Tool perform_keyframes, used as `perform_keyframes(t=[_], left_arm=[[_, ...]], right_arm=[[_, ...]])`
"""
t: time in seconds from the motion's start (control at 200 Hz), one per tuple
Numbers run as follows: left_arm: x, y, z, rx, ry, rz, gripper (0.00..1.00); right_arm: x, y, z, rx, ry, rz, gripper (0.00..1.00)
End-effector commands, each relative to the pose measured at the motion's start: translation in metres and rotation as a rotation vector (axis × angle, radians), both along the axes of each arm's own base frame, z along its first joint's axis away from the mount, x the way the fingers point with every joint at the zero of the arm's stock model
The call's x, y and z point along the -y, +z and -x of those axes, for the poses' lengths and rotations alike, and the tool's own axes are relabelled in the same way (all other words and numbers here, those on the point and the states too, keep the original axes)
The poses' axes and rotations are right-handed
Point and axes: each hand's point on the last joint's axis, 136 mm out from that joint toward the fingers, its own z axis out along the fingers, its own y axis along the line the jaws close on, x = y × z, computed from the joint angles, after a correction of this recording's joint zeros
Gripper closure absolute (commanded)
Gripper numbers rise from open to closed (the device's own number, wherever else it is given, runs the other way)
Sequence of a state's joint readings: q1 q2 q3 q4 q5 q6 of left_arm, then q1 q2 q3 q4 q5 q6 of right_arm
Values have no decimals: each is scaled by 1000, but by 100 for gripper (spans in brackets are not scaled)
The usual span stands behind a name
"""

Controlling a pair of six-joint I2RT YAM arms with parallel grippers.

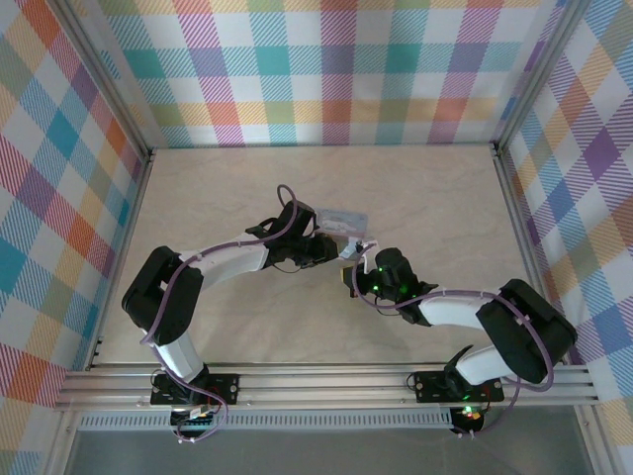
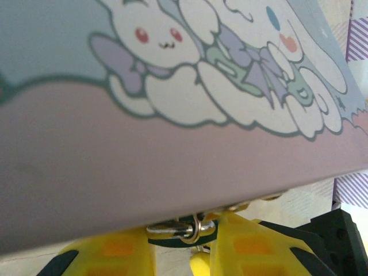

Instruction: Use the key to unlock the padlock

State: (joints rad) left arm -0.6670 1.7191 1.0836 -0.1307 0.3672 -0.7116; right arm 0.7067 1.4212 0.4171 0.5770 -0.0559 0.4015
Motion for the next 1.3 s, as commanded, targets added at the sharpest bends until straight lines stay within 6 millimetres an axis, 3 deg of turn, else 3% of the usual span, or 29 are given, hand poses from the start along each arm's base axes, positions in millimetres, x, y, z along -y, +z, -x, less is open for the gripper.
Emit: perform_keyframes(t=[0.0, 0.71, 1.03, 1.295], left_arm=[[12, 36, -5, 57, -22, 73, 93], [10, 35, -3, 53, -21, 72, 93], [9, 36, 1, 28, -14, 83, 94], [13, 39, 1, 9, -7, 106, 94]], right_arm=[[-8, 18, -11, 72, 4, -23, 100], [-14, 27, -19, 110, -10, -68, 100], [-10, 38, -25, 216, -35, -88, 100], [-10, 34, -30, 259, -40, -43, 100]])
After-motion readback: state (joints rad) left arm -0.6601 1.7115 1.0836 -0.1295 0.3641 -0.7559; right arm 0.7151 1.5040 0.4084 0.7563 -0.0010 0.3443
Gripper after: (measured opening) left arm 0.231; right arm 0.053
